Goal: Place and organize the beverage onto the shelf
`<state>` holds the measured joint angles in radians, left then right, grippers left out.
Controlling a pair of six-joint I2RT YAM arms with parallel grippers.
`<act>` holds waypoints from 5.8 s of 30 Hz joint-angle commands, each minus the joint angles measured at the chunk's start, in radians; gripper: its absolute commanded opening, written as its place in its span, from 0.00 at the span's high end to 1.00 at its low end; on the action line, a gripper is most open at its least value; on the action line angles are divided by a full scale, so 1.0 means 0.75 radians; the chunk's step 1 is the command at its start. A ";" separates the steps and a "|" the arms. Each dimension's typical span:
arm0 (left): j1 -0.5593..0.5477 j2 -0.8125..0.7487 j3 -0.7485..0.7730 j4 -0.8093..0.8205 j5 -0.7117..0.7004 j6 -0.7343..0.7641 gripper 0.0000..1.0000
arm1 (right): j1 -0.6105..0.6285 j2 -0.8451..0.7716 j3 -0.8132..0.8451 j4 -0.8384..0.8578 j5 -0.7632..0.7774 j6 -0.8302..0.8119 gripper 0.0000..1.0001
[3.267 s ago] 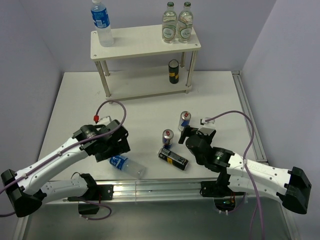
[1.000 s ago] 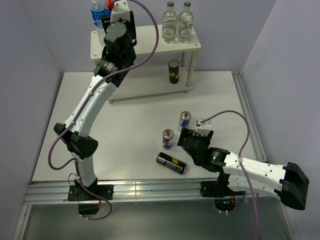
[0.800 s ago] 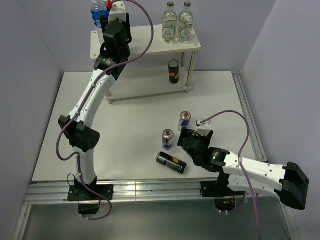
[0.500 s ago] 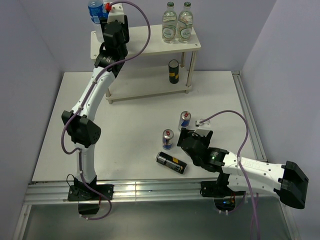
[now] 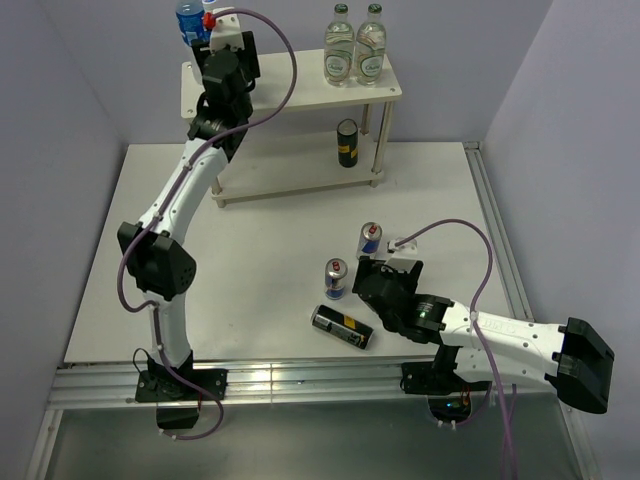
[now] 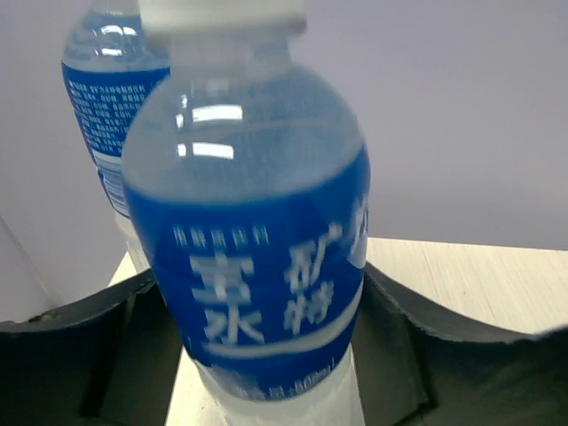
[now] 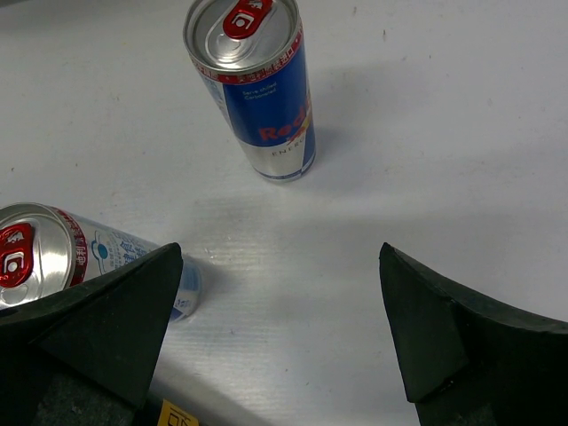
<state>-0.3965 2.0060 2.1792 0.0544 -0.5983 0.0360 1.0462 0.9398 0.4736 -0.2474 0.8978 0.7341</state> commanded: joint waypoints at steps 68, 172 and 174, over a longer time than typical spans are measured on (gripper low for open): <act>-0.973 -0.321 -1.979 1.116 0.191 -0.535 0.18 | 0.035 -0.095 0.015 -0.024 0.145 0.095 0.00; -0.621 -0.364 -1.748 0.803 0.939 -0.390 0.04 | 0.059 -0.659 -0.169 -0.159 0.327 0.271 0.01; -0.649 -0.312 -1.709 0.829 0.925 -0.390 0.04 | 0.059 -0.678 -0.169 -0.155 0.331 0.269 0.02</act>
<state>-0.8623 1.7496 0.8288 0.5621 0.0872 -0.2565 1.0840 0.4492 0.3573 -0.3630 1.0832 0.9096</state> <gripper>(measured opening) 0.963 0.987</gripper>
